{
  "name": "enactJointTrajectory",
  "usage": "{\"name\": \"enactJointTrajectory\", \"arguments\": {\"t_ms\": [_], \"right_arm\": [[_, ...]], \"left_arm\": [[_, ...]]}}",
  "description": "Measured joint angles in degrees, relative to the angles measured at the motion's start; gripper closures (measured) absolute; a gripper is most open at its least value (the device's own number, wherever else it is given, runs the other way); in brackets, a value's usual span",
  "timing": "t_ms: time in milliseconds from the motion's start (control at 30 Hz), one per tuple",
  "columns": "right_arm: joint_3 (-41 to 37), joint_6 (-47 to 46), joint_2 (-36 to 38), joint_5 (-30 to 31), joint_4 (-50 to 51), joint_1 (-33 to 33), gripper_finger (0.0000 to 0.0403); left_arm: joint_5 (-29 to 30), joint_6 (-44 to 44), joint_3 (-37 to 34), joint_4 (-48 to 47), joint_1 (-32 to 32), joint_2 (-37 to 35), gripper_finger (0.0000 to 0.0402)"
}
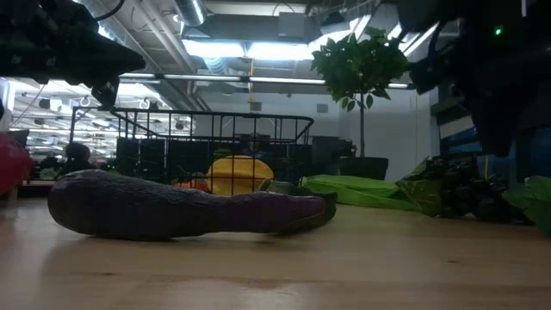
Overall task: Build produce basket
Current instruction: Put the dark purple grapes into the black wire basket
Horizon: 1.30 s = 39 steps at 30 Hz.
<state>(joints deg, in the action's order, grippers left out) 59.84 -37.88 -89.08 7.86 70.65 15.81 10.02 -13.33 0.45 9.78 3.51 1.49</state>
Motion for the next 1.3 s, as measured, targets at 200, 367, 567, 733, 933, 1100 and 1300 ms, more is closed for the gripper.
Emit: {"name": "enactJointTrajectory", "arguments": {"t_ms": [200,367,567,733,933,1100,1300], "right_arm": [[-0.12,8.13,1.54,0.01,-0.3,-4.43,0.023],[-0.12,10.32,6.18,0.07,-1.14,-7.58,0.023],[-0.12,7.78,10.59,-0.37,-8.25,-6.43,0.023],[-4.96,2.19,10.88,-0.57,-13.84,-2.9,0.023],[-14.15,0.08,10.86,-2.93,-28.69,-0.91,0.023],[-19.2,-3.93,10.94,2.13,-32.35,-0.87,0.023],[-23.83,-5.58,10.97,2.89,-39.98,-0.87,0.023]], "left_arm": [[-0.02,-0.1,0.0,0.0,0.0,0.0,0.0372],[-0.01,-0.1,0.0,-0.01,0.0,-0.02,0.0372],[-0.01,-0.09,0.0,-0.02,0.0,-0.01,0.0372],[-0.01,-0.07,0.0,-0.04,0.0,-0.02,0.0372],[-0.02,-0.07,0.0,-0.11,0.0,-0.01,0.0372],[-0.02,-0.07,0.0,-0.09,0.0,-0.02,0.0372],[0.0,-0.05,0.0,-0.13,0.0,-0.01,0.0372]]}}
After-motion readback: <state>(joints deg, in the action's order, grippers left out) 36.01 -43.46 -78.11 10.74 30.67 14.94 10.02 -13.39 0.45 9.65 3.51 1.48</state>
